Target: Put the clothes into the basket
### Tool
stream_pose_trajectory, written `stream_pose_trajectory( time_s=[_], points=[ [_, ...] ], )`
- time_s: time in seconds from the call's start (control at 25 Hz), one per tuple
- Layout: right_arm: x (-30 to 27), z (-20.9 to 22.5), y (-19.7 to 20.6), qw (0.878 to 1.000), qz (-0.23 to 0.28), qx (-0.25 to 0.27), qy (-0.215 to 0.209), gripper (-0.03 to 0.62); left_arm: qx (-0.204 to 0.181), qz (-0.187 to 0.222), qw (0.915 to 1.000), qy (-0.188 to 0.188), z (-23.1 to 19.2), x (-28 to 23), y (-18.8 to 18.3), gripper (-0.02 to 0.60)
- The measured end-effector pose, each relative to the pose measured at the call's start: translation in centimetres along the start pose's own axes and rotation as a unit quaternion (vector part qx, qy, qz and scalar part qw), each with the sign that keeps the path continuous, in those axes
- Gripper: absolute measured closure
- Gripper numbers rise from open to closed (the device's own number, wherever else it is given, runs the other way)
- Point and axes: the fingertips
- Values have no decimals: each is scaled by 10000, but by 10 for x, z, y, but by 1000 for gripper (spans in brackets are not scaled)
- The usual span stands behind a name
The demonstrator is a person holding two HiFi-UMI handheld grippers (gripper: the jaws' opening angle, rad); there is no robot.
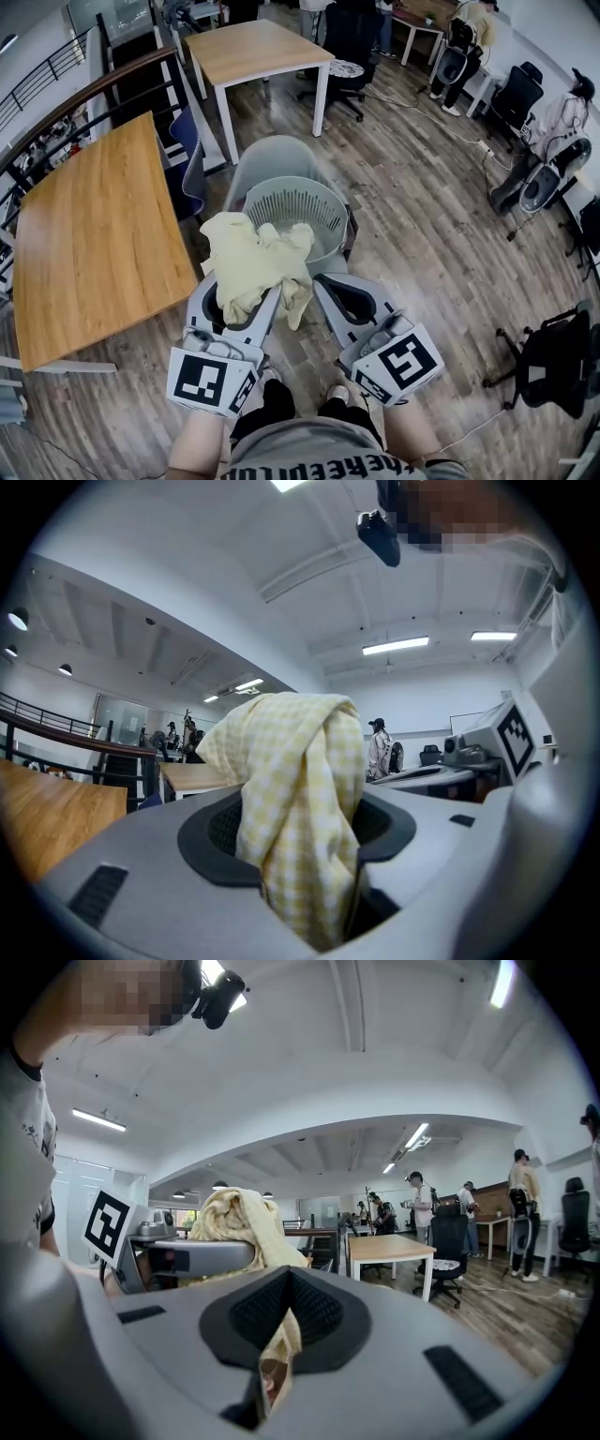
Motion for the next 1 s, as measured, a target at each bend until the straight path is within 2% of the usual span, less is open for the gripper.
stream_pose_trajectory(
  time_s=[0.6, 1.0],
  points=[
    [-28, -11, -1, 9980, 29, -145, 622, 585, -109, -19, 9983, 580, -36, -4, -3, 328],
    [-32, -2, 11, 9953, -79, -241, 933, 585, 25, -47, 9966, 826, -47, -17, 4, 328]
  ],
)
Point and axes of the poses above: the fingertips, and each gripper's own axes: x backward along the fingers, z to its right, y out of its underside, and after that the axes turned 5 degrees about -z, right-handed
